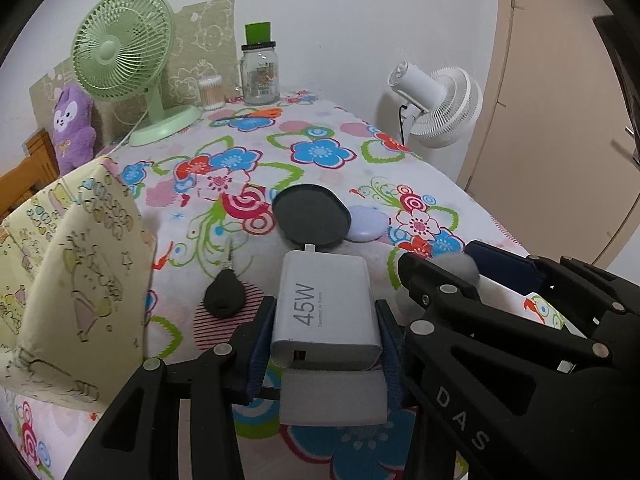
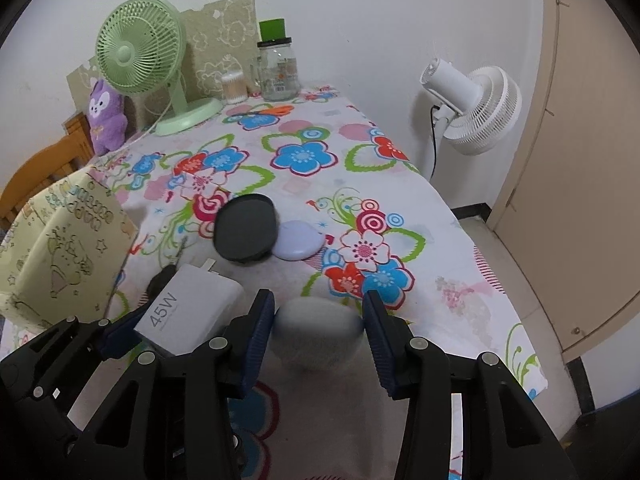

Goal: Organize rigid objects
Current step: 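Lift the wall charger with left gripper while right lifts the white puck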

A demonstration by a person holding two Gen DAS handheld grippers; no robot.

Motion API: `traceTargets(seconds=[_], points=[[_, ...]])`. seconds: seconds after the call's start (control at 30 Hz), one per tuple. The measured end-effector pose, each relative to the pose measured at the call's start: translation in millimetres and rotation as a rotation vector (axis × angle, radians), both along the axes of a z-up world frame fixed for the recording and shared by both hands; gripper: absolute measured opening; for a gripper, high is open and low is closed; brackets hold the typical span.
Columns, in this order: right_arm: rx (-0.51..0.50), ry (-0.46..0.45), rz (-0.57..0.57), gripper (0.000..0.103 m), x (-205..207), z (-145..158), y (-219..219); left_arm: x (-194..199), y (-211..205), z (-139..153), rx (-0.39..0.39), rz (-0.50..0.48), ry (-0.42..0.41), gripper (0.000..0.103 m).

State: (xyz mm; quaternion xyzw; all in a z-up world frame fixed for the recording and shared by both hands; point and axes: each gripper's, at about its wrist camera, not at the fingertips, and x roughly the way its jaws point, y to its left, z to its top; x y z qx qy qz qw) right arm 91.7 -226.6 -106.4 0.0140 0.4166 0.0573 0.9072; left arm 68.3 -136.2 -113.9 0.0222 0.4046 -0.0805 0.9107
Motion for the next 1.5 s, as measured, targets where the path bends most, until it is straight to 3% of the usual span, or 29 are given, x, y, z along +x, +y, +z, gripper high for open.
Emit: traceTargets(seconds=[0.03,0.07,0.1,0.33,0.47,0.53,0.6,0.63,0.73,0.93,1.13,1.5], points=[[0.005,-0.003,0.002,0.048,-1.1,1.5,1.4,-1.2,1.5,1.5,-0.002,0.004,-0.004,0.049],[0.01,-0.006,0.005,0.039,-2.0,2.7,2.9,-2.6,3.3,2.9,-0.007,0.007,-0.008,0.049],[0.027,-0.004,0.019,0.011,-2.0,3.6,4.2,-3.2,4.9,3.8,-0.007,0.012,-0.009,0.049],[0.025,0.001,0.018,0.011,-0.8,1.0,9.5,-3.7,12.7,1.8,-0.003,0.027,-0.004,0.049],[0.027,0.024,0.016,0.018,-1.2,-4.7,7.4,-4.5,13.9,-4.6,-0.008,0.02,0.009,0.049],[0.021,0.028,0.004,0.031,-2.1,-7.1,5.5,-4.4,14.1,-7.6,-0.012,0.018,0.016,0.049],[0.022,0.024,-0.009,0.057,-3.8,-9.0,3.2,-4.0,14.2,-11.2,-0.013,0.016,0.022,0.049],[0.017,0.021,-0.012,0.059,-3.9,-9.7,3.1,-3.1,14.0,-13.4,-0.014,0.015,0.03,0.049],[-0.033,0.019,-0.014,0.06,-1.8,-13.5,5.5,-1.4,13.7,-16.7,-0.018,0.016,0.035,0.049],[-0.041,0.042,-0.03,0.06,9.2,-22.0,1.1,6.6,7.8,-23.2,-0.003,0.01,0.046,0.049],[0.001,0.072,-0.037,0.06,19.4,-32.1,-3.8,12.9,4.5,-27.0,0.014,0.014,0.036,0.05],[-0.007,0.041,-0.022,0.056,17.4,-21.1,2.5,12.1,7.3,-15.7,-0.002,0.011,0.031,0.048]])
